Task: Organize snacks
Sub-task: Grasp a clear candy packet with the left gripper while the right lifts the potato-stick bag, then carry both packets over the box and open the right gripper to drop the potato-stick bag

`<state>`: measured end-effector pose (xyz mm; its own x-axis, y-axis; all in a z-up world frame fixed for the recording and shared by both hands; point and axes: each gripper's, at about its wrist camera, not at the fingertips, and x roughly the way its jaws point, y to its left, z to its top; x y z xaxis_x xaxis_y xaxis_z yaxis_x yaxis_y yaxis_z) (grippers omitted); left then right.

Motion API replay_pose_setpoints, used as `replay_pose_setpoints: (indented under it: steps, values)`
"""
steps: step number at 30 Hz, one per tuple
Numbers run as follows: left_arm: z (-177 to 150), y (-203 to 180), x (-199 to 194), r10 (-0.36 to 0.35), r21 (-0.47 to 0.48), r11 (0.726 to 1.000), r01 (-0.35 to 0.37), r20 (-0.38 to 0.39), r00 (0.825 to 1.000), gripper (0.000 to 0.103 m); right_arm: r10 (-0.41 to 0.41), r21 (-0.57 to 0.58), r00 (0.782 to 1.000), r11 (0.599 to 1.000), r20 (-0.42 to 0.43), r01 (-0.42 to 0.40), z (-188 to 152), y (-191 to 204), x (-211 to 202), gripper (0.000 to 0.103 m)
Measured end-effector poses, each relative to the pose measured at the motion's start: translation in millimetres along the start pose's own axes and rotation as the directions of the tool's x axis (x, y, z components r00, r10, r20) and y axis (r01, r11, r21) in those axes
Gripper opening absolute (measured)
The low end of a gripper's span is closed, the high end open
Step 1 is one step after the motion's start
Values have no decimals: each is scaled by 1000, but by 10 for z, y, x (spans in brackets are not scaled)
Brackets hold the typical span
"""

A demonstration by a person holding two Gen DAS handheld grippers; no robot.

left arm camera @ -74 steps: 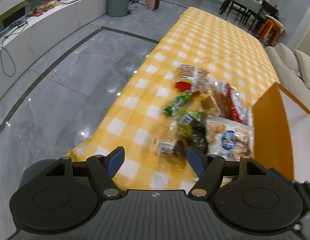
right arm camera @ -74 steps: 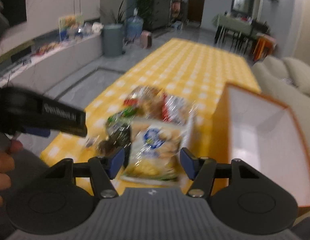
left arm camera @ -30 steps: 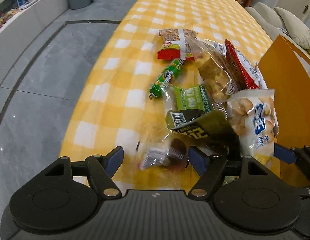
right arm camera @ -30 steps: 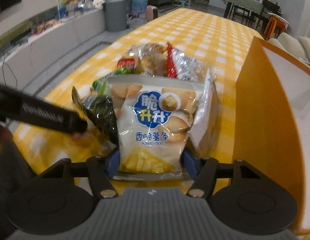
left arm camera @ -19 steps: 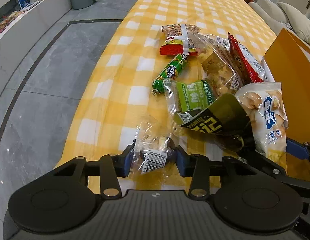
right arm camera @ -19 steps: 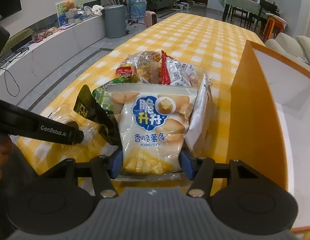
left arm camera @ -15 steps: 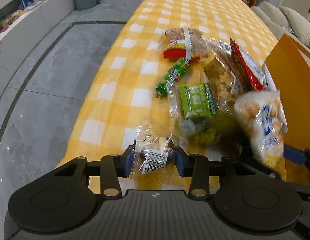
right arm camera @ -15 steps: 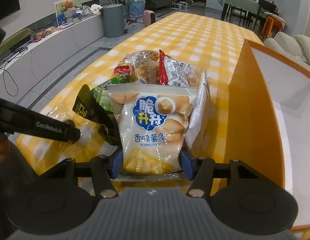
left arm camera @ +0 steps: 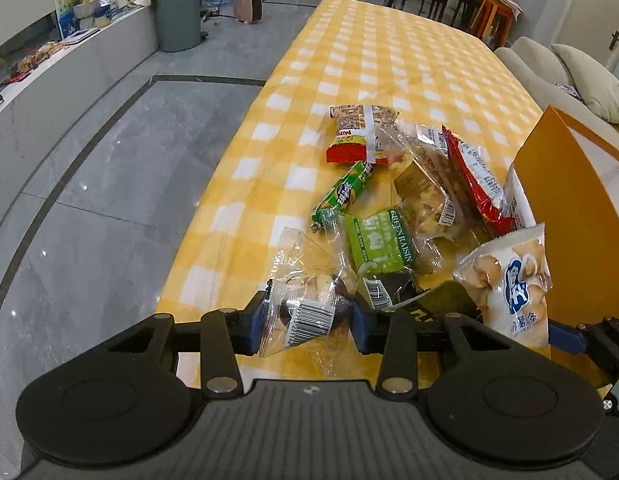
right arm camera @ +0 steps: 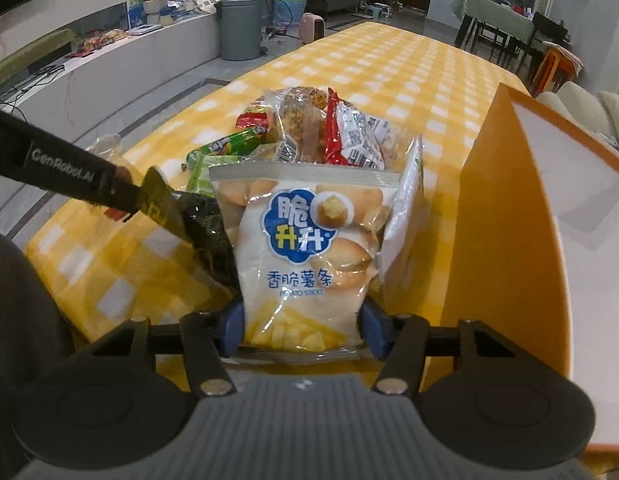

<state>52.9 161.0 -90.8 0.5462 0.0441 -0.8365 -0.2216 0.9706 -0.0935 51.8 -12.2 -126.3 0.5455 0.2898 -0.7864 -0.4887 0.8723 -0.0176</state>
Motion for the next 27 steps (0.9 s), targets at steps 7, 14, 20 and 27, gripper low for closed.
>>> replay_pose_setpoints:
  steps: [7, 14, 20, 27]
  values:
    - [0, 55, -30, -39, -33, 999, 39, 1, 999, 47, 23, -11, 996, 1000, -84, -24, -3, -15, 43, 64]
    - [-10, 61, -63, -46, -47, 998, 46, 3, 999, 47, -17, -80, 997, 997, -81, 11, -87, 44, 39, 59]
    - [-16, 40, -128, -47, -43, 998, 48, 25, 999, 47, -1, -79, 999, 997, -54, -4, -69, 39, -60, 56]
    - [-5, 122, -259, -68, -110, 991, 74, 62, 996, 47, 109, 3, 994, 994, 7, -109, 49, -23, -281, 56]
